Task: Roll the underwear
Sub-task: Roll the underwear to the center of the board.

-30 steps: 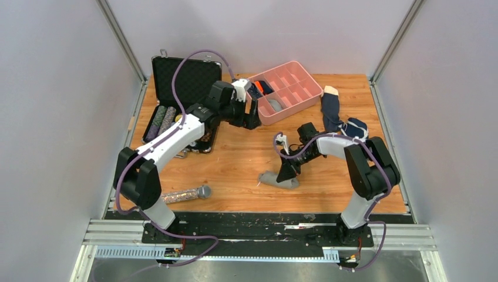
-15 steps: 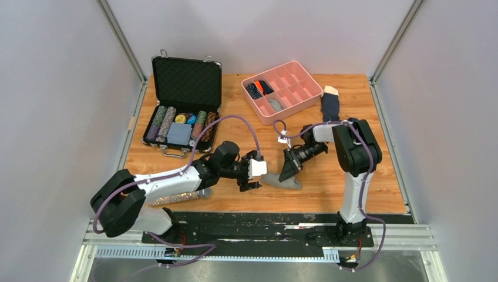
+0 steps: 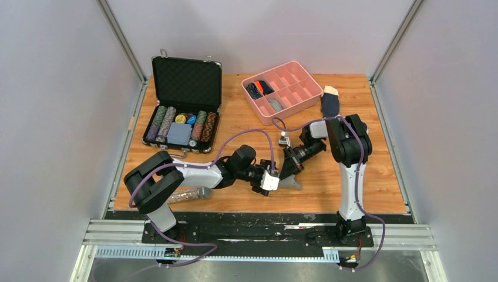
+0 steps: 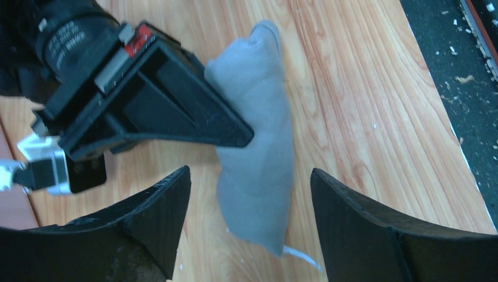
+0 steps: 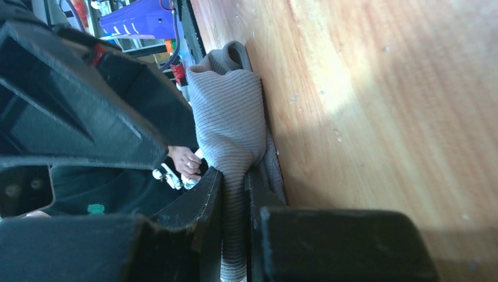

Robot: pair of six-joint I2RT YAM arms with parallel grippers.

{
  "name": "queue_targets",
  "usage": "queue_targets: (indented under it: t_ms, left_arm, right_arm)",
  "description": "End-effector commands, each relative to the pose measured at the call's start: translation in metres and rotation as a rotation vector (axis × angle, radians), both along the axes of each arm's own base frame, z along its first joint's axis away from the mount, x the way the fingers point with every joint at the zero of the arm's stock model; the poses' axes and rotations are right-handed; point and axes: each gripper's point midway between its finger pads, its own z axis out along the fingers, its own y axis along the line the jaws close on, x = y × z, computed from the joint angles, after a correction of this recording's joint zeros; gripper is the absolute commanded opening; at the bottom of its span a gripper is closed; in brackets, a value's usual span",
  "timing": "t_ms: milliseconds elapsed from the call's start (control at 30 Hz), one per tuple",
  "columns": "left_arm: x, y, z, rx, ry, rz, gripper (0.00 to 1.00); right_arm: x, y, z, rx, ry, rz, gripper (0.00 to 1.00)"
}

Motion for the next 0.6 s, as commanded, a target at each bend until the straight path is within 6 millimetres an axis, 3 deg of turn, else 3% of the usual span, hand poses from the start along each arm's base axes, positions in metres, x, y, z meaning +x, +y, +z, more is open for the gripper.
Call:
queue_targets:
  t_ms: [0,133,300,433,500,567]
  left_arm:
    - [0.01,-0.017,0.003,-0.004,-0.098,-0.006,0.75]
    - [0.015,-0.011,-0.019,0.07,-0.118,0.014,0.65]
    - [0.006,-0.004,-0.045,0.153,-0.046,-0.002,0.49]
    - [0.008,0.001,-0.066,0.226,-0.02,0.008,0.32]
    - [0.005,0.003,-0.073,0.263,-0.006,-0.01,0.25]
    - [0.002,0.003,-0.075,0.289,0.031,-0.038,0.21]
  right_arm:
    - [0.0,-0.02,-0.042,-0.129,-0.047,0.08,0.02]
    - [0.005,-0.022,-0.042,-0.125,-0.012,0.048,0.02]
    - [0.006,-0.023,-0.042,-0.119,0.019,0.029,0.03]
    - [0.006,-0.023,-0.041,-0.116,0.019,0.027,0.08]
    - [0.008,-0.023,-0.038,-0.104,0.018,0.015,0.17]
    - [0.016,-0.022,-0.023,-0.051,-0.008,-0.027,0.46]
